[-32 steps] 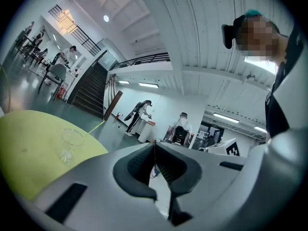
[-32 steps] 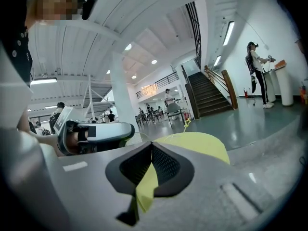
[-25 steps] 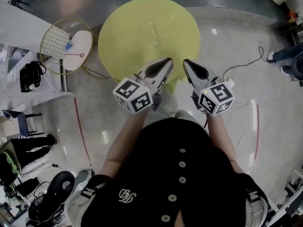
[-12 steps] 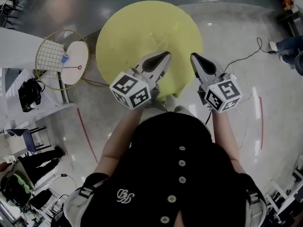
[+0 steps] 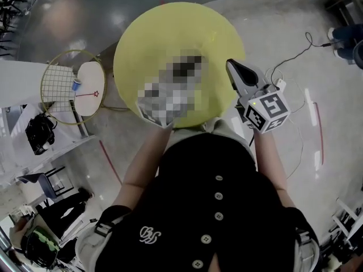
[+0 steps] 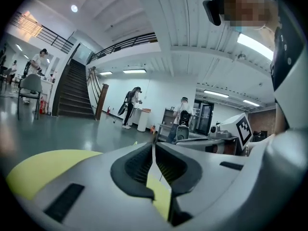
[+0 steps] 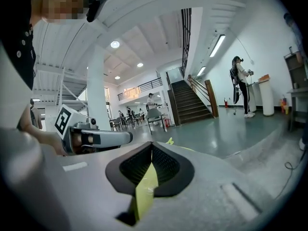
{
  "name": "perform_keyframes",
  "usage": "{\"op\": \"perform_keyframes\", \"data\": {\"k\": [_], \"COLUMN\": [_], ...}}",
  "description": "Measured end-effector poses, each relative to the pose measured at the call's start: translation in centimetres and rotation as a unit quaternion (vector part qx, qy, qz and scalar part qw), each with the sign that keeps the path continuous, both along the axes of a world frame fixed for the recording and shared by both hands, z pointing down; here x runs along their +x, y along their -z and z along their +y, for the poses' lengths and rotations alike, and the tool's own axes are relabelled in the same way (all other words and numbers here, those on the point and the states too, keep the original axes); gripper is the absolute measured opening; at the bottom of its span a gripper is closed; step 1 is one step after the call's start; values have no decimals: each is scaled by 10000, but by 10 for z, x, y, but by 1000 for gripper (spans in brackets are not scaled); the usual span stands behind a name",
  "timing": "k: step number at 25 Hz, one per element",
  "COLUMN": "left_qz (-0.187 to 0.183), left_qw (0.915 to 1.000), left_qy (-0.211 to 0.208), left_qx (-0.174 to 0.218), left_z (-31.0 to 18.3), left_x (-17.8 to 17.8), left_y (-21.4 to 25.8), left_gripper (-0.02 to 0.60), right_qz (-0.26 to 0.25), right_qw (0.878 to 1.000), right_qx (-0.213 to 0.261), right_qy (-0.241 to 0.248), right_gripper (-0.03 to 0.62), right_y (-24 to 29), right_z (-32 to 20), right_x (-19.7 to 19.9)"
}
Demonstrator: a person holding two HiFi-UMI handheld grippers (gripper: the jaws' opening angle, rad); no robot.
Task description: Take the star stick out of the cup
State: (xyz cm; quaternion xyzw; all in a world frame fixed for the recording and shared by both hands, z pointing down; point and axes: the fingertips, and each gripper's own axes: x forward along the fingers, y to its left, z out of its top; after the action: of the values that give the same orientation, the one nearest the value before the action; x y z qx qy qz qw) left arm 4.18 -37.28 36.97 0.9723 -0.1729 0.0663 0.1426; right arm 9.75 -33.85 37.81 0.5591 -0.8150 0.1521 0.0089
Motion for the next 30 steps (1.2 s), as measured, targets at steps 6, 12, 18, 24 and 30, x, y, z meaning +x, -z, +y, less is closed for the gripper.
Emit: {"op": "perform_keyframes", "data": {"k": [6, 12, 18, 24, 30], "left_qz": [-263, -440, -666, -932, -1187], "left_qw": [9985, 9965, 9945, 9924, 9890], "left_qy": [-471, -709, -804, -792, -878], "left_qx": [-14, -30, -24, 105, 116], "left_z": [-6, -15, -22, -31, -38], "left_x": [5, 9, 13, 15, 18], "left_y": [-15, -23, -33, -45, -58], "left_gripper": [14, 14, 14, 15, 41], "right_qz": [-119, -121, -136, -231, -264], "right_qw": [9993, 9987, 9983, 9975, 9967], "right_qx": [-119, -240, -353, -445, -568], "right_qy": [-329, -439, -452, -491, -517], "right_gripper": [3, 5, 3, 3, 3], "right_y": [-15, -21, -27, -36, -44], "right_z": [-5, -5, -11, -13, -13], "right_x": [2, -7, -14, -16, -16]}}
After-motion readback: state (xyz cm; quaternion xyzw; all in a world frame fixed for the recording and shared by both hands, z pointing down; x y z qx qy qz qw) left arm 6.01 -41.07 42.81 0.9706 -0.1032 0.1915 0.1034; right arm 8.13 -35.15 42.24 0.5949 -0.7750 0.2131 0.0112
